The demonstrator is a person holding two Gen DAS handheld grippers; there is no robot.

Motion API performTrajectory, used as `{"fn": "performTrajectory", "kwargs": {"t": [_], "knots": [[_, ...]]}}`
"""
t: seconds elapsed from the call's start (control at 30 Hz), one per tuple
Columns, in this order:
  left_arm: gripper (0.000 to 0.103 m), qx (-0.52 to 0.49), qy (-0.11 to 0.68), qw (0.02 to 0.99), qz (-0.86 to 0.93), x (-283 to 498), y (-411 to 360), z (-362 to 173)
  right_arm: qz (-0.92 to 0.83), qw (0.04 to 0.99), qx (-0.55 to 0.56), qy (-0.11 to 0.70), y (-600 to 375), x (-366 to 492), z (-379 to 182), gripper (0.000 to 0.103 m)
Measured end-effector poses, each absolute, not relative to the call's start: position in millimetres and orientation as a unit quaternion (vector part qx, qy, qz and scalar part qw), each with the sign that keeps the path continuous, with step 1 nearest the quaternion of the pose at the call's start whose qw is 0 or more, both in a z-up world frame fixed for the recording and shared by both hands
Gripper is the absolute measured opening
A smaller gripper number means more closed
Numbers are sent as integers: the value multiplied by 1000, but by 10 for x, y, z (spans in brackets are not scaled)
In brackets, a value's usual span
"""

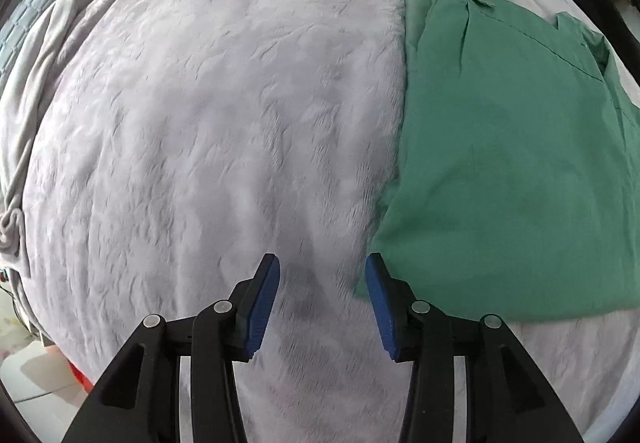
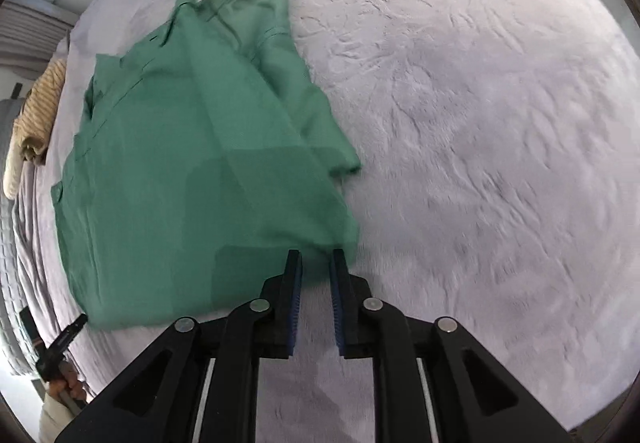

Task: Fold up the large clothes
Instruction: 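Open both tools and withdraw them from the folded jacket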

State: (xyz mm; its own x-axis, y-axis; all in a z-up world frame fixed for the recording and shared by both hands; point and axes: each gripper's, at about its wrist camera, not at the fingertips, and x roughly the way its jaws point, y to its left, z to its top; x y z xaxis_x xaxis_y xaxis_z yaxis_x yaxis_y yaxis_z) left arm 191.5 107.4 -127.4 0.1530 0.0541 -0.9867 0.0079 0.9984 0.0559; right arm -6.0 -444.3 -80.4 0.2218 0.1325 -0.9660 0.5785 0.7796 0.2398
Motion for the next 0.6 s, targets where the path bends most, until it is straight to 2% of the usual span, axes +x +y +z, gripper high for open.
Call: {"fn": "performTrajectory", "kwargs": {"t": [0.1, 0.27, 0.33, 0.4, 0.43, 0.47, 0.6], "knots": [[47, 38, 655, 754, 10, 1792, 1065, -1247, -149, 725, 288, 607, -4210, -78, -719, 56], [47, 43, 659, 751, -14, 1517, 922, -1113, -118, 719, 289, 621, -3833, -84, -651, 57], [47, 47, 657, 752, -24, 1403, 860, -1054, -109, 714, 292, 627, -3701, -124, -659, 63], [61, 59, 656, 752, -34, 1314, 835, -1002, -98, 713, 293, 630, -3541, -113, -658, 67], [82, 63, 654, 753, -37, 1280, 831, -980, -93, 712, 291, 632, -3461, -88, -659, 68], [90, 68, 645, 760, -39, 1240, 824, -935, -90, 712, 289, 633, -3436, -116, -652, 70], [91, 77, 637, 765, -43, 1148, 873, -841, -77, 715, 272, 639, -3185, -84, -617, 78]]}}
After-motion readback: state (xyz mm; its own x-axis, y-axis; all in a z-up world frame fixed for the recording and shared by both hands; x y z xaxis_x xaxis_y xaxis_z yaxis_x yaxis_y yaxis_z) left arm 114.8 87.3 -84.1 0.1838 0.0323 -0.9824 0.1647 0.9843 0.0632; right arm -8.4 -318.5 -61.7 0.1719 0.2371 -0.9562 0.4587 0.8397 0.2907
